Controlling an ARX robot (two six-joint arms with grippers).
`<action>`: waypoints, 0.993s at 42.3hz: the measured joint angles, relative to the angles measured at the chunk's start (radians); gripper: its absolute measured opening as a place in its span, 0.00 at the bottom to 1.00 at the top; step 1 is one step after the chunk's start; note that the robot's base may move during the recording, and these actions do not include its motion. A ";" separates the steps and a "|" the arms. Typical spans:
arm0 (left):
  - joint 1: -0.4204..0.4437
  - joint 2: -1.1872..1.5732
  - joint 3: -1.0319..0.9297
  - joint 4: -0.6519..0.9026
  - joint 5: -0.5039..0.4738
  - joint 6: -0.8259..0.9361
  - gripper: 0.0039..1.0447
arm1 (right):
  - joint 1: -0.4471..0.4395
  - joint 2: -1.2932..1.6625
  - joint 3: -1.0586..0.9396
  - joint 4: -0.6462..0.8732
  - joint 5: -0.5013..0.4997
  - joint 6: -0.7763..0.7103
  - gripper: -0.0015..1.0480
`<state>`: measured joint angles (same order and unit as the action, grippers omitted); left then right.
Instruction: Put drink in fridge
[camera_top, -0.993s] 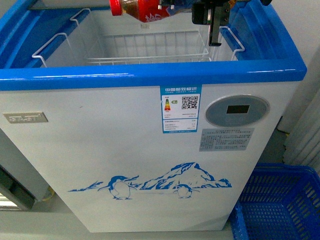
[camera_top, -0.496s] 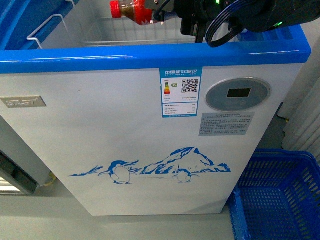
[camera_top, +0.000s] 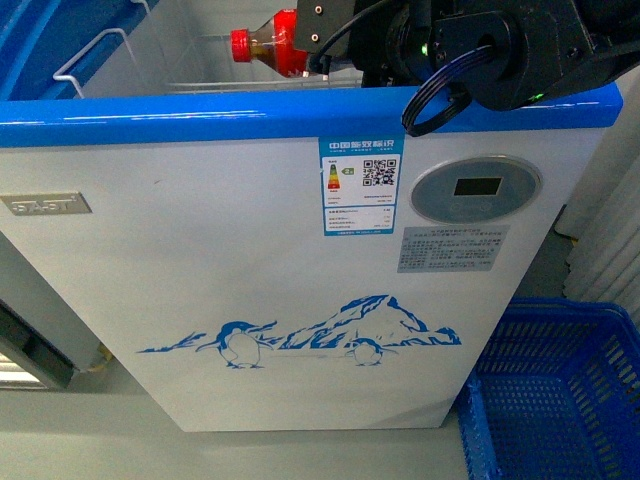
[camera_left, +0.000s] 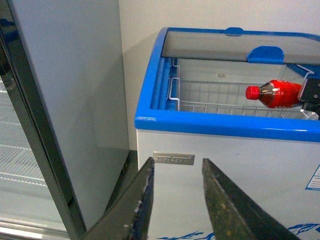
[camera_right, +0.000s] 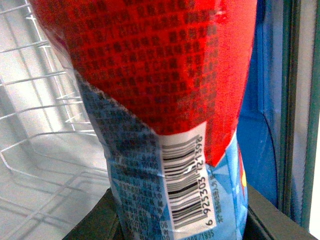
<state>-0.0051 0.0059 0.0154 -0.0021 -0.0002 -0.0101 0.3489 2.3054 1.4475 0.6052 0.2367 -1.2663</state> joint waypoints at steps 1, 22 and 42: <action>0.000 0.000 0.000 0.000 0.000 0.000 0.36 | 0.000 0.000 0.001 -0.006 0.002 0.006 0.39; 0.000 0.000 0.000 0.000 0.000 0.002 0.92 | 0.003 -0.029 -0.014 -0.098 -0.030 0.104 0.94; 0.000 0.000 0.000 0.000 0.000 0.003 0.92 | -0.023 -0.387 -0.016 -0.618 -0.367 0.573 0.93</action>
<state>-0.0051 0.0055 0.0154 -0.0021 -0.0002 -0.0071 0.3256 1.9186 1.4311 -0.0132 -0.1303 -0.6937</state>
